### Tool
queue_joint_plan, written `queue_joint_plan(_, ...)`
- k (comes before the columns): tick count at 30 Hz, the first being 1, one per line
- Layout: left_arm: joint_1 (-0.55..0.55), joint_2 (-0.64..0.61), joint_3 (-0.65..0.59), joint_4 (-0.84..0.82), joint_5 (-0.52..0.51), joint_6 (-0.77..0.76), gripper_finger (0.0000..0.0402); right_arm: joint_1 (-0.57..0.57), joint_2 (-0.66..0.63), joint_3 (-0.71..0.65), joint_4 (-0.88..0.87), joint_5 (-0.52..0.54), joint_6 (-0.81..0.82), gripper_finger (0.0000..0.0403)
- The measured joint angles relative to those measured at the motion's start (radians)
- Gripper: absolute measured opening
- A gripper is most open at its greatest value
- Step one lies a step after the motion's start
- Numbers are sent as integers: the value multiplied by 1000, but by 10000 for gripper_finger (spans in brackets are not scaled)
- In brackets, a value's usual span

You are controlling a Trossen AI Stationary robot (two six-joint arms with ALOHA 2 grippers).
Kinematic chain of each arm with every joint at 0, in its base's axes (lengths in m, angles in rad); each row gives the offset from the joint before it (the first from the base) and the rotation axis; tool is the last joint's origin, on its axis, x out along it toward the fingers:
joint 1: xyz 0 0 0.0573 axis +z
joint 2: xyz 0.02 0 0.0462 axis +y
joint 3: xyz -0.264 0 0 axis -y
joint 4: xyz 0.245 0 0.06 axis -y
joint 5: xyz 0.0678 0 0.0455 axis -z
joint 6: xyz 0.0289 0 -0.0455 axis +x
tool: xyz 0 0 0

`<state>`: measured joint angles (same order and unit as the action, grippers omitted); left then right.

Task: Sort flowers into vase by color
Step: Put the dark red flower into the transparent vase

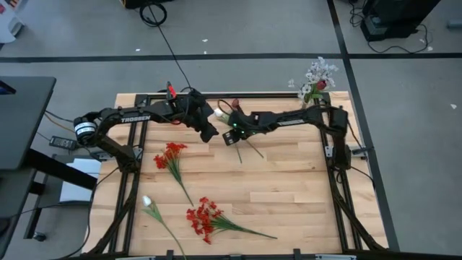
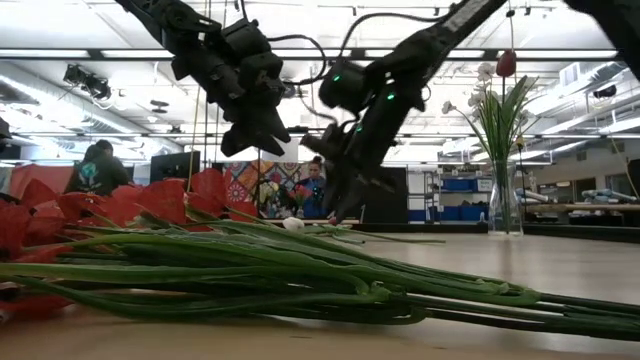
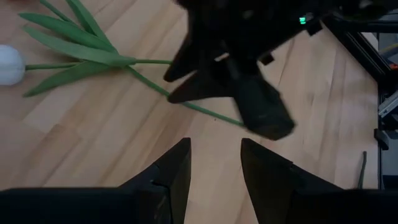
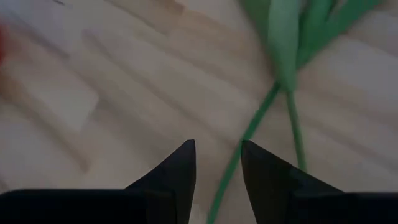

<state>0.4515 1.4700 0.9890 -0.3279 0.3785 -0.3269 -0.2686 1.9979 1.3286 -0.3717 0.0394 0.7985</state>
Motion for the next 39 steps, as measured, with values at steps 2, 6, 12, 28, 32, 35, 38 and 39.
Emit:
queue_joint_plan(2,0,0,0,-8,0,-3,144,-7,33,51,-65,27,-9,136)
queue_joint_plan(6,-1,0,0,-28,0,-3,144,-20,81,114,-106,61,-18,136)
queue_joint_plan(12,-2,0,0,-80,0,-2,144,-55,138,139,-113,22,4,136)
queue_joint_plan(28,-2,0,0,-105,0,46,144,-75,146,140,-167,2,-87,11)
queue_joint_plan(32,-2,0,0,-123,11,53,144,-82,104,130,-209,-147,-49,5)
queue_joint_plan(35,-2,0,0,-146,42,80,144,-75,37,130,-220,-286,-10,4)
queue_joint_plan(38,-2,-4,0,-163,97,126,144,-90,-25,133,-234,-525,-22,3)
queue_joint_plan(39,-2,-7,0,-175,122,145,144,-97,-34,133,-245,-611,-45,3)
